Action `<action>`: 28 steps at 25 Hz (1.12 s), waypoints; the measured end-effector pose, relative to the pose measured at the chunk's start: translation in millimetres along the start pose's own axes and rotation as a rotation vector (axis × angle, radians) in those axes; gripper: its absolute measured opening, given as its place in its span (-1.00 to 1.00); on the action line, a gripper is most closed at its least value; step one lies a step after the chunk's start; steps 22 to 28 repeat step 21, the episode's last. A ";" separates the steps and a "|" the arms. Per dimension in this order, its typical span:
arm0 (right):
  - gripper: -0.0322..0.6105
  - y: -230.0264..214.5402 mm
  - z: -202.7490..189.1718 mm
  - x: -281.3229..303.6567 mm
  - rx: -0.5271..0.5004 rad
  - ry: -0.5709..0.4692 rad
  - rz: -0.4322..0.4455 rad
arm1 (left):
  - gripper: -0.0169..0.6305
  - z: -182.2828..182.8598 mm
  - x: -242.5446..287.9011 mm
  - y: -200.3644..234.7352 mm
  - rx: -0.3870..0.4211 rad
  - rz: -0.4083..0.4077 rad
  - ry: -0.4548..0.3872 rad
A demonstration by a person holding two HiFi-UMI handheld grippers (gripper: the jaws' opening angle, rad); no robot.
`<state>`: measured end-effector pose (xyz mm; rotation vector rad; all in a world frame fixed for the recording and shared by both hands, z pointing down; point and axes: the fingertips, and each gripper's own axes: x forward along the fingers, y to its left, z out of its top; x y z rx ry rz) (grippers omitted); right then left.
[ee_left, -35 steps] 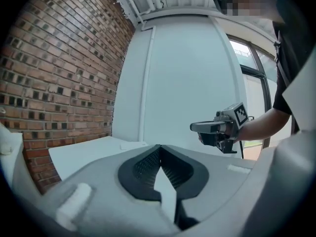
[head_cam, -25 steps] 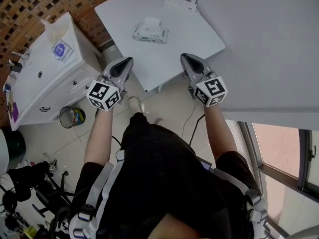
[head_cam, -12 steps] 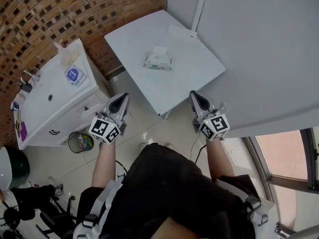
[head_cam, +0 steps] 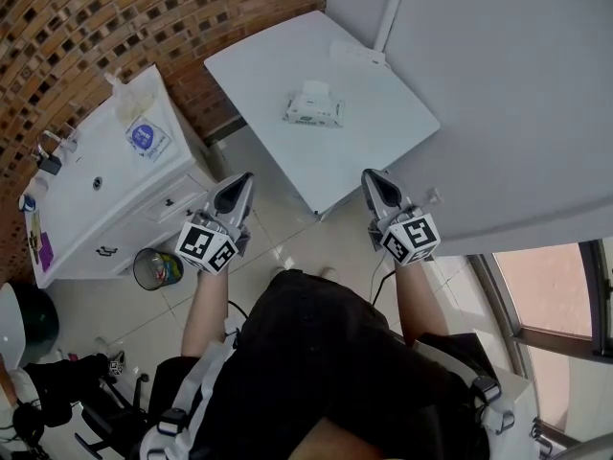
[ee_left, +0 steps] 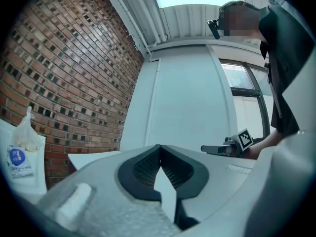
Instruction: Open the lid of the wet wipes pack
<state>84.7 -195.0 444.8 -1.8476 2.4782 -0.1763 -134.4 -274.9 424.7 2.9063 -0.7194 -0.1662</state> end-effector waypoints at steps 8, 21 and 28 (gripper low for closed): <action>-0.89 -7.3 4.0 0.7 0.012 -0.020 -0.032 | -0.94 4.6 10.7 2.3 0.030 -0.022 0.005; -0.89 -10.5 11.1 4.7 -0.001 -0.037 -0.044 | -0.94 5.8 24.0 -1.5 0.073 -0.069 0.013; -0.89 -10.5 11.1 4.7 -0.001 -0.037 -0.044 | -0.94 5.8 24.0 -1.5 0.073 -0.069 0.013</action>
